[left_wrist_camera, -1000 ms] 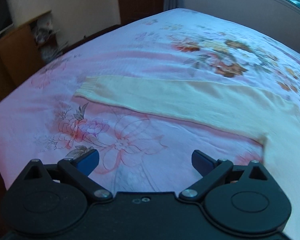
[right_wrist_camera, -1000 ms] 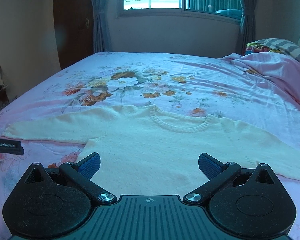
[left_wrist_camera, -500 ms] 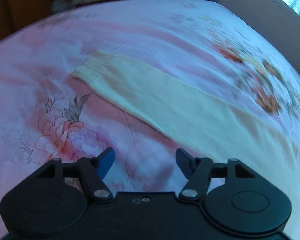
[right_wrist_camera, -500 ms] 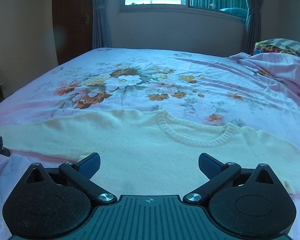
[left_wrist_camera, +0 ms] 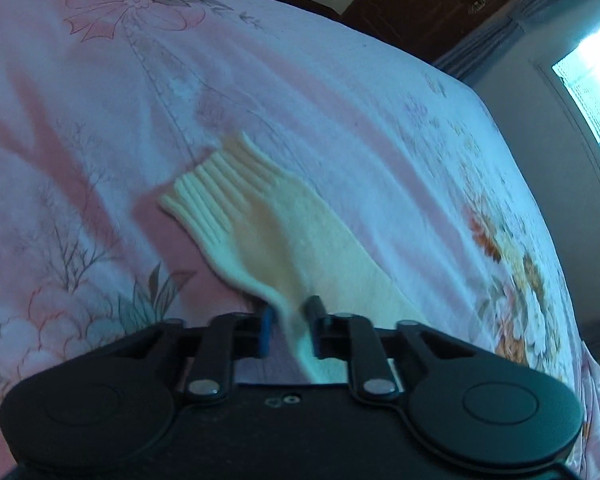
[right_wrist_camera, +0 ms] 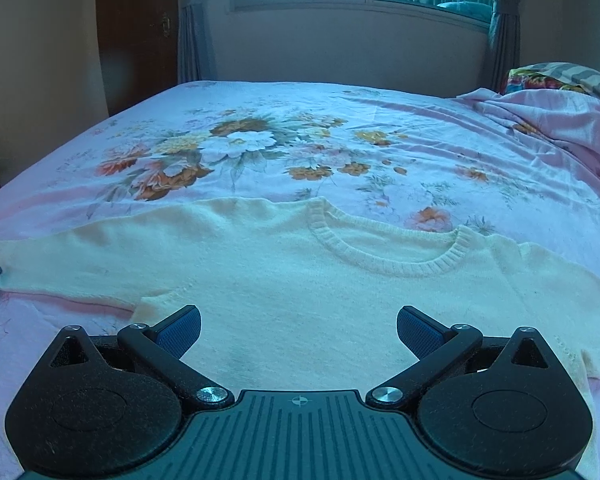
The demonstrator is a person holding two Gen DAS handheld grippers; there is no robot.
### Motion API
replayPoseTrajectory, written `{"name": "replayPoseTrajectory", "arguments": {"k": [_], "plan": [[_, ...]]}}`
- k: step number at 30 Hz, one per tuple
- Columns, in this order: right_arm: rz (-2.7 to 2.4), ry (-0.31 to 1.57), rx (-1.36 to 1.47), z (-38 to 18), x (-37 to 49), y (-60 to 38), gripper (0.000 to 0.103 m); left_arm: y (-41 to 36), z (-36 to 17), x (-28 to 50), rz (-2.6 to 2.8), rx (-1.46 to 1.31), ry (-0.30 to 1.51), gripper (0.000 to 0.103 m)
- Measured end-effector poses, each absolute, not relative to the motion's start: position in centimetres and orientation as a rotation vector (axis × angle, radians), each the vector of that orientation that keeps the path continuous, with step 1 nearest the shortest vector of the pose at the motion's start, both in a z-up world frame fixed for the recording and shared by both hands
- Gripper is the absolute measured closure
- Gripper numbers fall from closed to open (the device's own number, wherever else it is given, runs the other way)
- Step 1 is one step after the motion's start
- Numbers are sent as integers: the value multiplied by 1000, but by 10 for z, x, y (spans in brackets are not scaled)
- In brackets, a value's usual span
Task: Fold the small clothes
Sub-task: 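Grasp the sleeve cuff with the left tool and fold it across the body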
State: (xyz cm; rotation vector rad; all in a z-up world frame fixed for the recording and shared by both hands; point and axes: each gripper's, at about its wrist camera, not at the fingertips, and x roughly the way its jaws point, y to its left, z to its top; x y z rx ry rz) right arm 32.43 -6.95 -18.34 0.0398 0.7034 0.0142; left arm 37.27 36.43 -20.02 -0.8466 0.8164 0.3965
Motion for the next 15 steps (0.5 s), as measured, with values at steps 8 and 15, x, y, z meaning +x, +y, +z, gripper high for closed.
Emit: {"name": "replayPoseTrajectory", "arguments": {"k": [8,15], "plan": [[-27,713,57,-182,319,-87,0,307,-132,384,265,-576,647,102],[-95,709,67,-177,298,-126,0,143,-68,381,-208,-304,600,102]]}}
